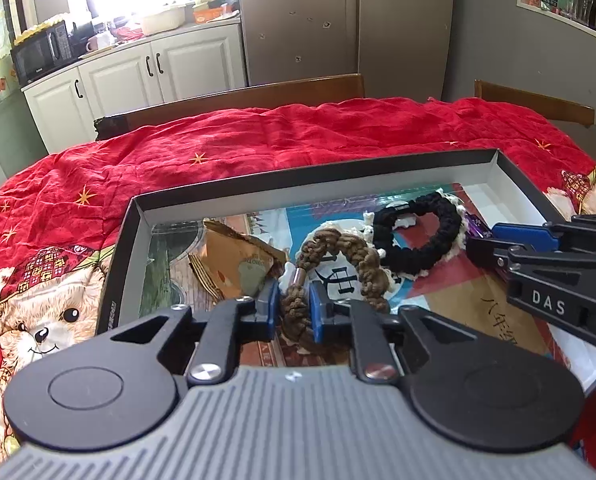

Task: Organize objects
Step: 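Carry the rope bracelet and purple lighter in both grippers into the black box, then open both grippers to release the rope bracelet and lighter in the box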

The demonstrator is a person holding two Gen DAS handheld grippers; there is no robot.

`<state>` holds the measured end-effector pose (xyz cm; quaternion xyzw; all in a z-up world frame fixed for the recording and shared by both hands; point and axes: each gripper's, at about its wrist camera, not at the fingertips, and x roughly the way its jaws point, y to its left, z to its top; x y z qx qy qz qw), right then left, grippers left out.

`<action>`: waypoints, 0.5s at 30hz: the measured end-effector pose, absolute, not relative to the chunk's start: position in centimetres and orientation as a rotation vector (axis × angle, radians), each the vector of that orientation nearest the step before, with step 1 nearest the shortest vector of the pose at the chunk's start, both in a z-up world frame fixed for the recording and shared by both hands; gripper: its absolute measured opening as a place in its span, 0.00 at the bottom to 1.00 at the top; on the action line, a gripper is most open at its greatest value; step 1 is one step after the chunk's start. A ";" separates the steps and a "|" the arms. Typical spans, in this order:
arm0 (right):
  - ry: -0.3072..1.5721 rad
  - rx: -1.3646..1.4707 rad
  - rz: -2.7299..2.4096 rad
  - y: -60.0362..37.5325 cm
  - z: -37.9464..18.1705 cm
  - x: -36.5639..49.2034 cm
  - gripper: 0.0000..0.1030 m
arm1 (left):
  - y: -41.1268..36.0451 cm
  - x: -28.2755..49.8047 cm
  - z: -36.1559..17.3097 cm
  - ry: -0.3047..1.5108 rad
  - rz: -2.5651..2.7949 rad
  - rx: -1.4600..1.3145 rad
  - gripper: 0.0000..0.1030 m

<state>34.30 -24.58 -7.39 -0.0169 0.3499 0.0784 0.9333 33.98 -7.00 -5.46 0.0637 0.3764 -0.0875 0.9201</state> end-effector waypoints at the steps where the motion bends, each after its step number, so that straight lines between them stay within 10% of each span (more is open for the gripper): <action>1: 0.716 -0.034 0.161 -24.6 -7.4 34.3 0.20 | -7.0 33.9 -5.5 0.773 -0.181 0.132 0.30; 15: 0.692 -0.017 0.164 -24.9 -6.5 33.3 0.32 | -6.6 32.0 -3.6 0.722 -0.195 0.103 0.50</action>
